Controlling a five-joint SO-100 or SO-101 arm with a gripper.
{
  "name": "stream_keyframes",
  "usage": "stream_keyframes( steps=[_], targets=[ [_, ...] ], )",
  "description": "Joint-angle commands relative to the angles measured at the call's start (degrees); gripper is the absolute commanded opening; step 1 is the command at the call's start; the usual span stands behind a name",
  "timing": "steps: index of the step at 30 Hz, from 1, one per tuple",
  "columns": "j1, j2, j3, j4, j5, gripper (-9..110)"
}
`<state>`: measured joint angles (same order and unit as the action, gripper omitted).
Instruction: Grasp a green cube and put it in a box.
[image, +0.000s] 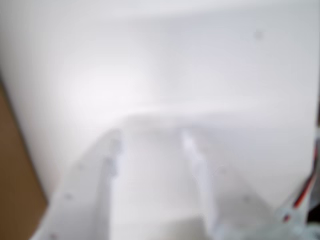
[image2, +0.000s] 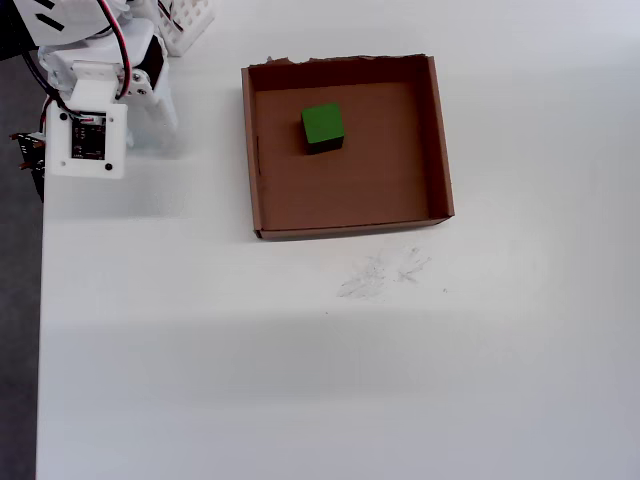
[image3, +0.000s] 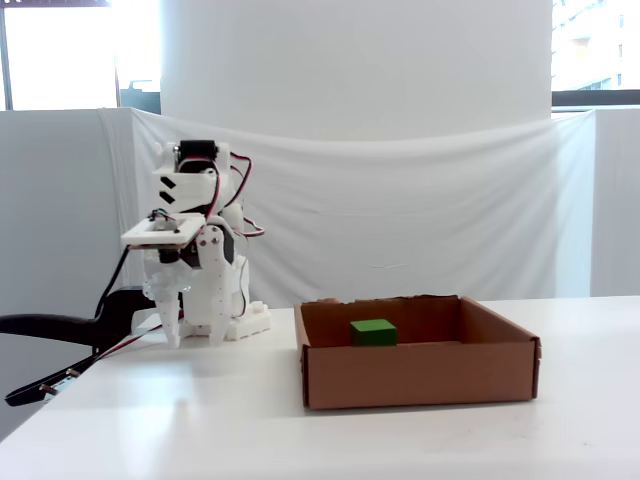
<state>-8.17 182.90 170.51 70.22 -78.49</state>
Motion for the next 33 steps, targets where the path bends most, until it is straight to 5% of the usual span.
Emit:
stream_keyframes(
  steps=[1, 13, 33],
  targets=[
    [-0.35, -0.62, -0.26, 0.35, 0.35, 18],
    [-0.26, -0.62, -0.26, 1.32, 11.16, 21],
    [-0.26, -0.62, -0.26, 1.32, 11.25, 21]
  ],
)
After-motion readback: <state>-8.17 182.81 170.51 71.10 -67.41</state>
